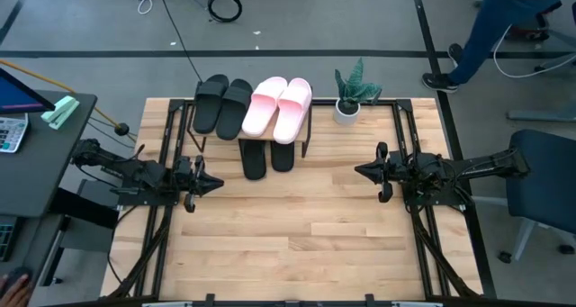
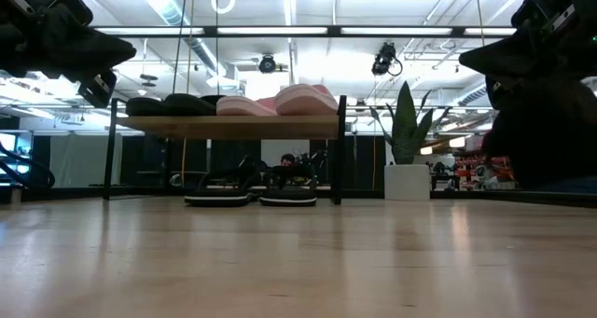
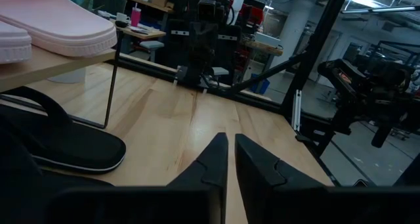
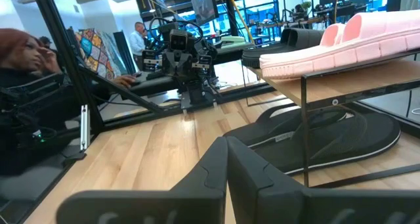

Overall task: Pick and place slides into the shelf
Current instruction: Return to Home Position

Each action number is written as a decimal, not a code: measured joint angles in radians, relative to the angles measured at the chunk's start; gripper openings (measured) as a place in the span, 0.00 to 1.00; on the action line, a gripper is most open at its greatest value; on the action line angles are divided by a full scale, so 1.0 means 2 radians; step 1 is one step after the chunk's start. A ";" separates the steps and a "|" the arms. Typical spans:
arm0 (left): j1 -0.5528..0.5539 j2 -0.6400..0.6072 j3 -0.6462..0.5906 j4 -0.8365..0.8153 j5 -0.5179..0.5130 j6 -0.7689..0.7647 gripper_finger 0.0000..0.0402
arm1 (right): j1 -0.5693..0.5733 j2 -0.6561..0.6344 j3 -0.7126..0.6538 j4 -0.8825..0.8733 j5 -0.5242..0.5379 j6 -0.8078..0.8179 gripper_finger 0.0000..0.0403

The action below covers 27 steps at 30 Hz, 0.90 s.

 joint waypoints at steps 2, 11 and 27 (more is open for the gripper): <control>0.000 0.000 0.000 0.000 0.000 0.000 0.08 | 0.000 0.000 0.000 0.000 0.000 0.000 0.03; 0.000 0.000 0.000 0.000 0.000 0.000 0.07 | 0.000 0.000 0.000 0.000 0.000 0.000 0.03; 0.000 0.000 0.000 0.000 0.000 0.000 0.07 | 0.000 0.000 0.000 0.000 0.000 0.000 0.03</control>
